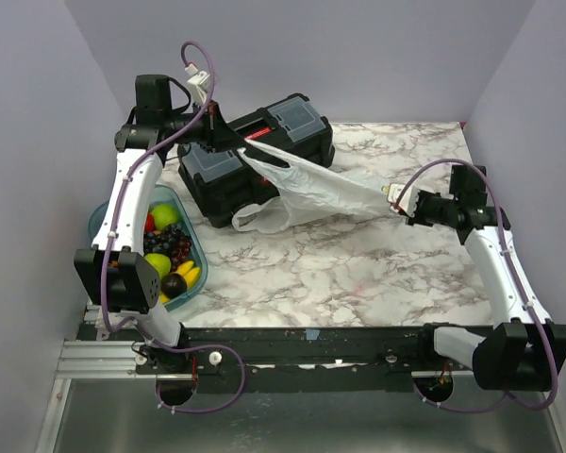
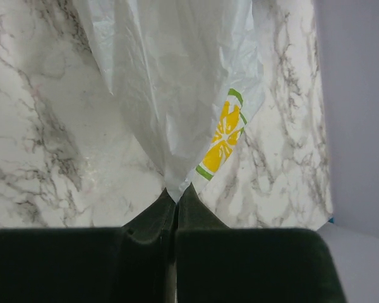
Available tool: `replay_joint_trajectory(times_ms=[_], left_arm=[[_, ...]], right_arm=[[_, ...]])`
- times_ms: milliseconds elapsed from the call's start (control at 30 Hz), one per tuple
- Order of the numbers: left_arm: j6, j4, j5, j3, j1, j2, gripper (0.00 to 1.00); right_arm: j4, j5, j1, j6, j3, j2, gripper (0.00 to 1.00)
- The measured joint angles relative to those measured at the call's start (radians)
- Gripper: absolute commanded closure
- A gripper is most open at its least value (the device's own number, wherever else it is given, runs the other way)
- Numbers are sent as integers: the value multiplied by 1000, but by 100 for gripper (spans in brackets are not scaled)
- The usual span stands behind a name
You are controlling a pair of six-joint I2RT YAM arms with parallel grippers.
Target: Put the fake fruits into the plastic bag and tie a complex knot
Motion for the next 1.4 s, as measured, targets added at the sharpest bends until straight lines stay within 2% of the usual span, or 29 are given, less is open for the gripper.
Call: replay_joint_trajectory(times_ms=[33,67,133,233,333,433,500,533,600,667,700,767,833,1033,1100,1267,1400], left_arm=[[1,0,6,-1,-8,-5,100],[-1,3,19,-4,-24,-18,100],[-21,24,42,-12,-61,-48,100],[-16,52,74,-14,-146,-104,100],[56,16,92,-3,-241,-149,100],[256,-139,92,10,-359,-179,100],[402,-237,74,-42,-435,-203,100],[459,-264,55,-83,-468,-216,91],[557,-283,1,-209,-537,-248,48],[627,-285,-70,-347,-615,-276,12],[657,-281,-98,-409,-650,-285,3],[688,-273,-146,-503,-694,-298,2],[687,-254,-192,-549,-687,-319,2],[711,-10,-383,-775,-534,-542,2],[745,63,-441,-847,-529,-578,2],[814,280,-619,-1080,-595,-544,2],[827,395,-737,-1149,-658,-439,2]], right_arm=[[-17,-11,-6,14,2,2,99],[-35,-20,-11,32,5,7,83],[-73,-33,-18,74,16,25,46],[-172,-46,-23,106,66,80,2],[-369,-78,-43,113,248,196,0],[-526,-150,-108,104,426,258,0],[-589,-192,-144,113,500,255,0],[-612,-212,-152,117,520,245,0],[-640,-257,-152,139,531,221,0],[-645,-294,-144,191,531,212,0],[-640,-307,-130,233,531,216,0],[-610,-312,-98,320,527,232,0],[-552,-307,-43,402,490,243,0],[-334,-177,118,592,177,217,0],[-281,-127,154,634,110,222,0],[-138,-28,202,715,30,240,0],[-37,37,218,734,-10,271,3]])
